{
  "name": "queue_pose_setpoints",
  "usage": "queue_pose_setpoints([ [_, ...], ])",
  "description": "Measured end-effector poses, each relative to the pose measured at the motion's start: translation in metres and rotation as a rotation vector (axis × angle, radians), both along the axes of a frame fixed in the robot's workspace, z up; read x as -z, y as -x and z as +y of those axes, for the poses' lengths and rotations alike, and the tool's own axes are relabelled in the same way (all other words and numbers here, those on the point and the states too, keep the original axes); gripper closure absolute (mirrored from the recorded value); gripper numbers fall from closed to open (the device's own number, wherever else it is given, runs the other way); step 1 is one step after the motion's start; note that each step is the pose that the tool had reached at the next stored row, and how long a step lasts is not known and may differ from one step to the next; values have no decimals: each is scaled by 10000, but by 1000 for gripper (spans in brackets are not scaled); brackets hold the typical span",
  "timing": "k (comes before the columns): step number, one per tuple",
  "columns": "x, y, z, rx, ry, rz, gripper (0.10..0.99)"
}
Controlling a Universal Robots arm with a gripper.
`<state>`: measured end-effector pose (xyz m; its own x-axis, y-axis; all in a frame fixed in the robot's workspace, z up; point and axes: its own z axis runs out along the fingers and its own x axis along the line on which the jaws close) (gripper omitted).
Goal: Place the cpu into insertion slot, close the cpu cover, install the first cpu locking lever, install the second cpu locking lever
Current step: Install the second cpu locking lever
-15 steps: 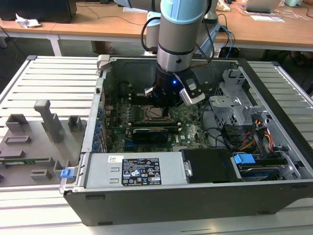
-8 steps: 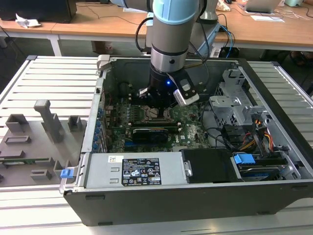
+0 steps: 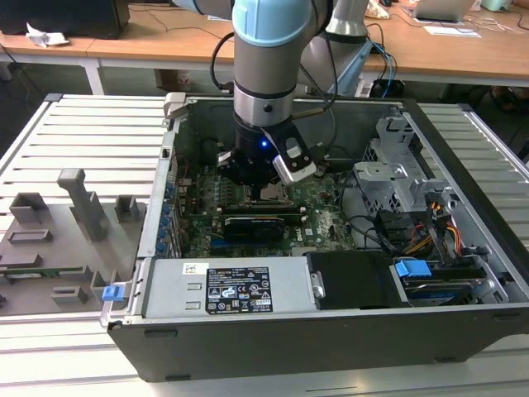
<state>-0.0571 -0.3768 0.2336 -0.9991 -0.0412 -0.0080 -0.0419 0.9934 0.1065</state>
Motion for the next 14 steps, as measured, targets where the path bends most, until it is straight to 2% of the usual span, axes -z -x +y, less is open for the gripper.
queue_pose_setpoints([
  [5, 7, 52, -46, -1, -309, -1, 980],
  [10, 96, 63, -50, 3, -359, 0, 980],
  [14, 105, 107, -101, 0, -540, 0, 980],
])
